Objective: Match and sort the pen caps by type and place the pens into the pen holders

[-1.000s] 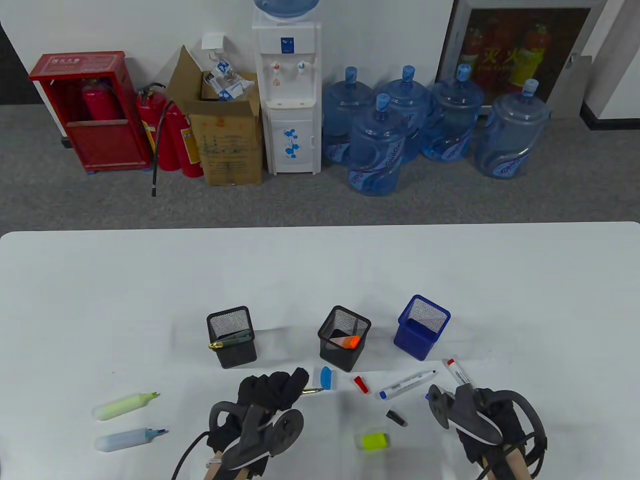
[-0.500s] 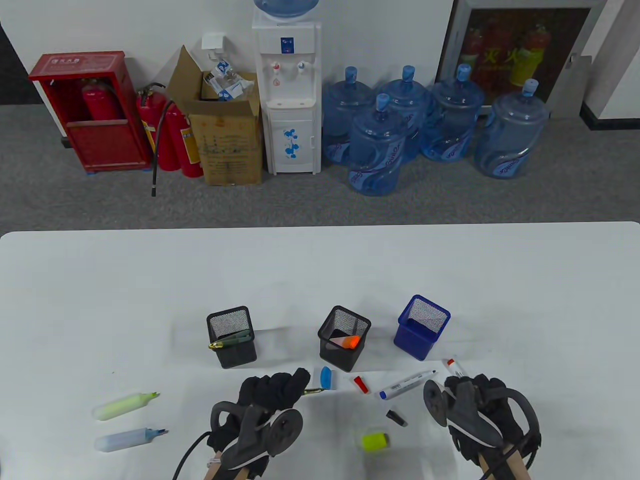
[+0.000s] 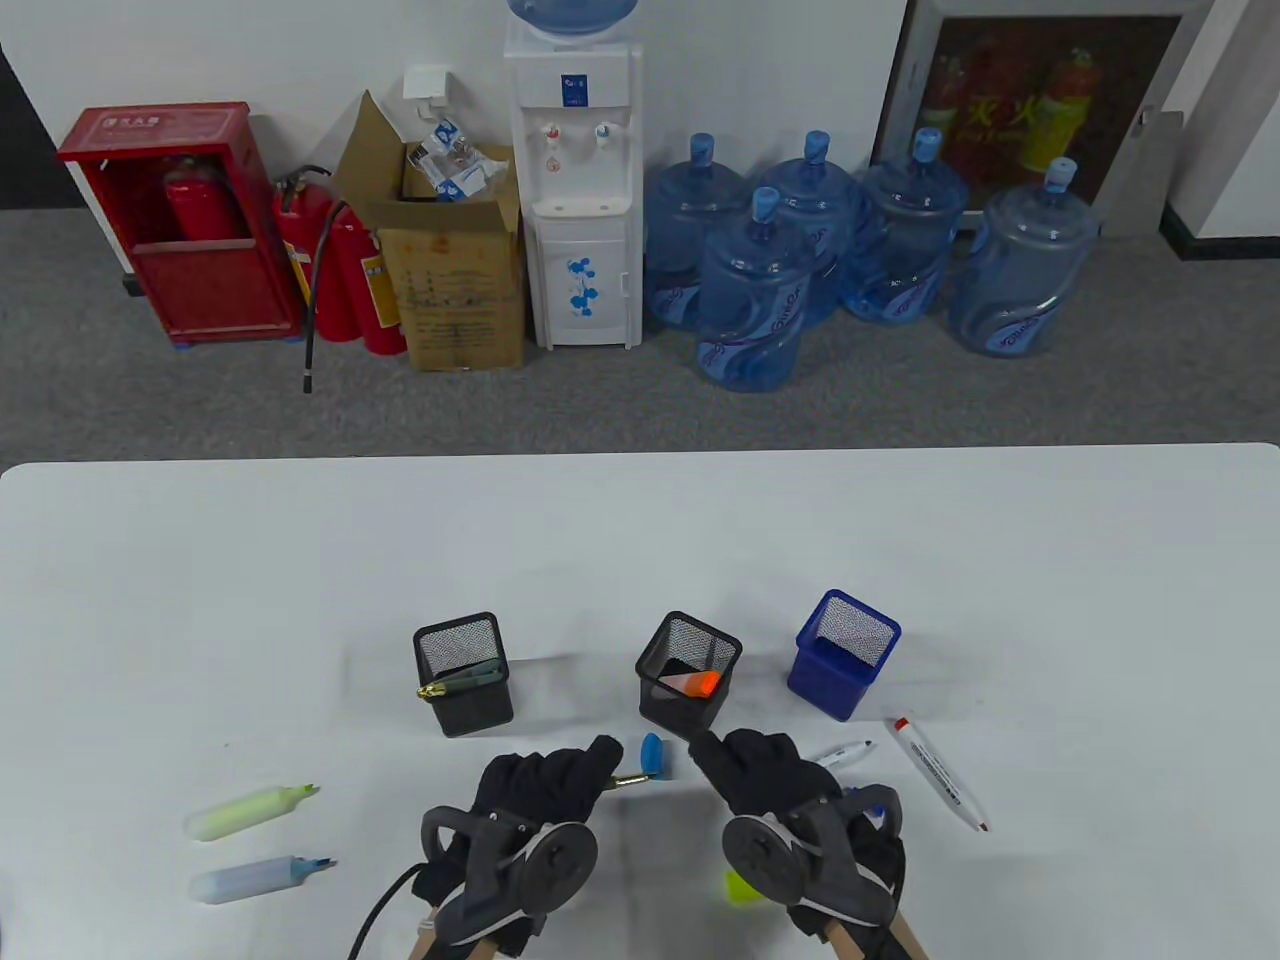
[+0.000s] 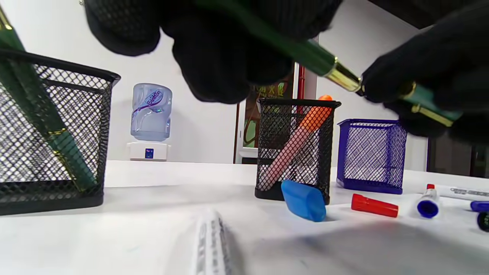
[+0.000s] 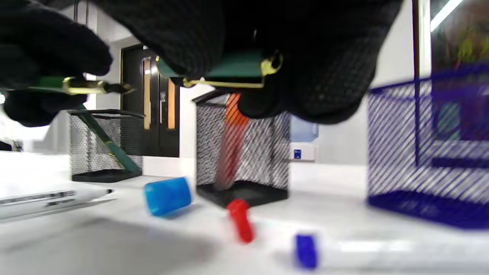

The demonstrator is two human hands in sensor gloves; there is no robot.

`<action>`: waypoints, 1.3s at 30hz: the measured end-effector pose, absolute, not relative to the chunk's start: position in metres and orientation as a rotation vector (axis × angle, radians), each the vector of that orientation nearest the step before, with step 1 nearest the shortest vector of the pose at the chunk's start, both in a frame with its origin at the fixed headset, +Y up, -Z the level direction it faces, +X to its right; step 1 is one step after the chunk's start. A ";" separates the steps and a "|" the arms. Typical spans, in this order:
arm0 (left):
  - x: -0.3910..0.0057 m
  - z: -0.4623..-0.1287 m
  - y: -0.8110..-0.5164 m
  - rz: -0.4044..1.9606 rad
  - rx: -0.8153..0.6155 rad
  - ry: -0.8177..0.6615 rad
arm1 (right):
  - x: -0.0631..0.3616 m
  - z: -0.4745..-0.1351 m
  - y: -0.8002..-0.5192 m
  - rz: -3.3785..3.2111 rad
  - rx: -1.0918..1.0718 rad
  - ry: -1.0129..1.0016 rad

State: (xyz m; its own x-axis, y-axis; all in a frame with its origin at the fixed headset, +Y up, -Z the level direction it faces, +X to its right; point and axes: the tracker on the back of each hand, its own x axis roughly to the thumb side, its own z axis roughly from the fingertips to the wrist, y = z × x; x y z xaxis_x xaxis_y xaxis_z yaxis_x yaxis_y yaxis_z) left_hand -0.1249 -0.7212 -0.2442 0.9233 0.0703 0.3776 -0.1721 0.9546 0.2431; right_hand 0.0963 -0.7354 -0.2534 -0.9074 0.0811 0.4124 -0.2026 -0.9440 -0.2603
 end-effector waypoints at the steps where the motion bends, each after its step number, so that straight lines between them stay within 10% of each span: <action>1: -0.124 -0.244 -0.722 0.129 0.277 -0.380 | 0.095 -0.254 -0.738 2.893 0.628 -0.416; 39: -0.101 -0.239 -0.719 0.294 0.284 -0.427 | 0.071 -0.241 -0.726 2.735 0.697 -0.507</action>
State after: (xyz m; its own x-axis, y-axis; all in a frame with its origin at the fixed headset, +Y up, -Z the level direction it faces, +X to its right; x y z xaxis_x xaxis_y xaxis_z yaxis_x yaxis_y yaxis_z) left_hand -0.1007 -0.7186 -0.2391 0.8693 0.2186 0.4433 -0.3365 0.9187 0.2068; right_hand 0.0707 -0.7256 -0.2409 -0.8466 0.1741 0.5029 -0.3427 -0.9013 -0.2649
